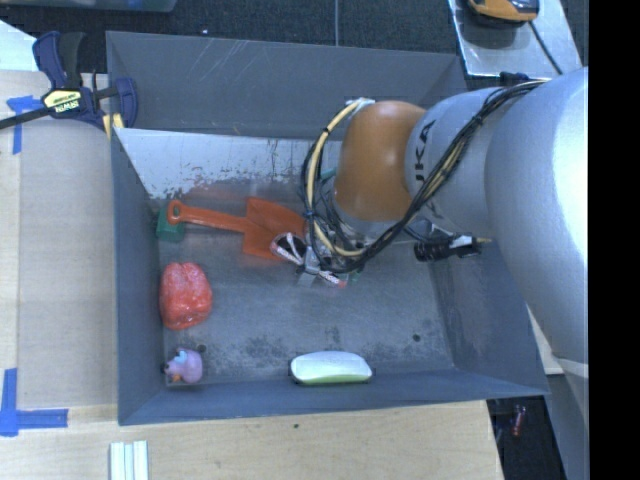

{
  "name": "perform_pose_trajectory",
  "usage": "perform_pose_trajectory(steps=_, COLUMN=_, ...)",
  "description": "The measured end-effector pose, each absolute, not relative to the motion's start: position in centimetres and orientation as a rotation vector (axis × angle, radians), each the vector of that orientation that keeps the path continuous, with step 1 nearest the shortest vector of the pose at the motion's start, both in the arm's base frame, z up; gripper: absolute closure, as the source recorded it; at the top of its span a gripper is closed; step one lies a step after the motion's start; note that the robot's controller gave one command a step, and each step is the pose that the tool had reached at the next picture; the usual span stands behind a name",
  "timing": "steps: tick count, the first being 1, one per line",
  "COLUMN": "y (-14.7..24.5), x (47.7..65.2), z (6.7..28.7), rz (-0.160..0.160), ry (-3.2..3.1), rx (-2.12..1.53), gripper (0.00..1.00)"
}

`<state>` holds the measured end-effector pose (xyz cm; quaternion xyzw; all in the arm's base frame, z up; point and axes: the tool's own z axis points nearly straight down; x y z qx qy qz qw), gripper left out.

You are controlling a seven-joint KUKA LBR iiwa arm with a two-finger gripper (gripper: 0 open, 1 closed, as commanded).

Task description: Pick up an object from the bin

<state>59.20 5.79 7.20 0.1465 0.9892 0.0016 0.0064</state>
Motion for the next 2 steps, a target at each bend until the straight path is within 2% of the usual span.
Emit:
perform_pose_trajectory(steps=1, y=5.8, x=59.2, z=7.2, rz=0.005, ry=3.095, rx=0.458, gripper=1.0)
perform_pose_trajectory(steps=2, y=5.8, x=59.1, z=8.8, rz=0.005, ry=3.095, rx=0.459, gripper=1.0)
